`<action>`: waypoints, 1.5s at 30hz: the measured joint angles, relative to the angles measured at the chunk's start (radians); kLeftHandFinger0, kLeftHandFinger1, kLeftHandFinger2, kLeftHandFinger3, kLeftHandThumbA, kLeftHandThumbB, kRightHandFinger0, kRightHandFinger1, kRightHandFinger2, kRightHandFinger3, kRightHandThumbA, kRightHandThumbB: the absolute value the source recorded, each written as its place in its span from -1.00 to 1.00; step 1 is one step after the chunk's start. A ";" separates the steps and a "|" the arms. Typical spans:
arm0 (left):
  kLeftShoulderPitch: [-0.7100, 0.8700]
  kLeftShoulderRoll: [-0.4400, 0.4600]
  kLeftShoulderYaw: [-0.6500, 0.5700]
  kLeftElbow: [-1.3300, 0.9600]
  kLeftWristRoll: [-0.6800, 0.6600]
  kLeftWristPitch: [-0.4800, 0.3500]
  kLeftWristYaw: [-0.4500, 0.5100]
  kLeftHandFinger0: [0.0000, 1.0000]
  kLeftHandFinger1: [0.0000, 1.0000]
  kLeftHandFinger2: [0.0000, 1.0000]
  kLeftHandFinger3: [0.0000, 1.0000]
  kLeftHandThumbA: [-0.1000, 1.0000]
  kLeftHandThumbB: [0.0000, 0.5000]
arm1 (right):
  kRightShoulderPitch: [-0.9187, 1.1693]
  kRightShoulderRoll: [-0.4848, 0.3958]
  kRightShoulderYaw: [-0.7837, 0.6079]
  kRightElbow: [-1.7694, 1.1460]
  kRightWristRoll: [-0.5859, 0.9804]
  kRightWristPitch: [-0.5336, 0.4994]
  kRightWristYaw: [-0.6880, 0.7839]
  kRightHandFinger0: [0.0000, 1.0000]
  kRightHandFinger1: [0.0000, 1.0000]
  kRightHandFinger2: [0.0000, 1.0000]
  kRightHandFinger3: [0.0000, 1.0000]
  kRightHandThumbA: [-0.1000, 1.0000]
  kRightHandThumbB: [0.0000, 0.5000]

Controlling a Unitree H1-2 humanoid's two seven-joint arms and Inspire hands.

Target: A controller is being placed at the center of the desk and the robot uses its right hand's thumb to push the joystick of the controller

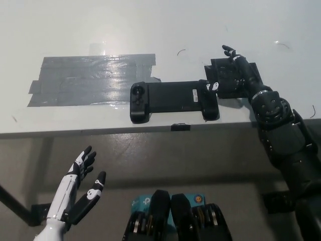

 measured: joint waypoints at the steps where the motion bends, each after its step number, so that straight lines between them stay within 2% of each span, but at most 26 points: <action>1: -0.001 0.000 0.000 0.000 0.000 0.000 0.000 1.00 1.00 1.00 1.00 0.30 -0.53 | -0.002 0.000 -0.001 0.001 0.002 -0.001 0.000 1.00 1.00 1.00 1.00 1.00 0.86; 4: -0.004 0.000 0.000 0.000 0.000 0.000 -0.001 1.00 1.00 1.00 1.00 0.30 -0.53 | -0.010 0.000 -0.001 0.008 0.009 -0.003 0.000 1.00 1.00 1.00 1.00 1.00 0.79; 5: -0.006 0.000 0.000 0.000 0.000 0.000 -0.001 1.00 1.00 1.00 1.00 0.30 -0.53 | -0.012 0.000 -0.001 0.010 0.010 -0.004 0.000 1.00 1.00 1.00 1.00 1.00 0.87; 8: -0.012 0.000 0.001 0.000 0.000 0.001 -0.004 1.00 1.00 1.00 1.00 0.29 -0.56 | -0.018 0.001 -0.003 0.023 0.018 -0.007 0.000 1.00 1.00 1.00 1.00 1.00 0.92; 17: -0.019 0.001 0.004 0.000 -0.001 0.004 -0.007 1.00 1.00 1.00 1.00 0.28 -0.56 | -0.056 0.000 -0.007 0.094 0.035 -0.011 -0.002 1.00 1.00 1.00 1.00 1.00 0.91; 18: -0.021 0.001 0.004 0.000 -0.001 0.004 -0.008 1.00 1.00 1.00 1.00 0.29 -0.56 | -0.064 0.000 -0.007 0.105 0.036 -0.012 -0.003 1.00 1.00 1.00 1.00 1.00 0.85; 22: -0.027 0.001 0.006 0.000 -0.001 0.005 -0.011 1.00 1.00 1.00 1.00 0.30 -0.55 | -0.088 0.001 -0.013 0.145 0.040 -0.013 -0.006 1.00 1.00 1.00 1.00 0.99 0.88; 25: -0.028 0.001 0.007 0.000 -0.001 0.004 -0.011 1.00 1.00 1.00 1.00 0.30 -0.56 | -0.101 0.001 -0.030 0.176 0.050 -0.013 -0.006 1.00 1.00 1.00 1.00 0.95 0.80; 32: -0.031 0.001 0.014 0.000 -0.002 0.005 -0.012 1.00 1.00 1.00 1.00 0.31 -0.55 | -0.123 0.000 -0.051 0.236 0.083 -0.017 -0.006 1.00 1.00 1.00 1.00 0.95 0.78; 36: -0.032 0.001 0.016 0.000 -0.002 0.004 -0.012 1.00 1.00 1.00 1.00 0.32 -0.54 | -0.129 0.000 -0.053 0.258 0.093 -0.027 -0.006 1.00 1.00 1.00 1.00 0.95 0.68; 45: -0.034 0.002 0.017 0.000 -0.001 0.004 -0.012 1.00 1.00 1.00 1.00 0.36 -0.53 | -0.134 0.000 -0.053 0.265 0.107 -0.030 -0.006 1.00 1.00 1.00 1.00 0.96 0.76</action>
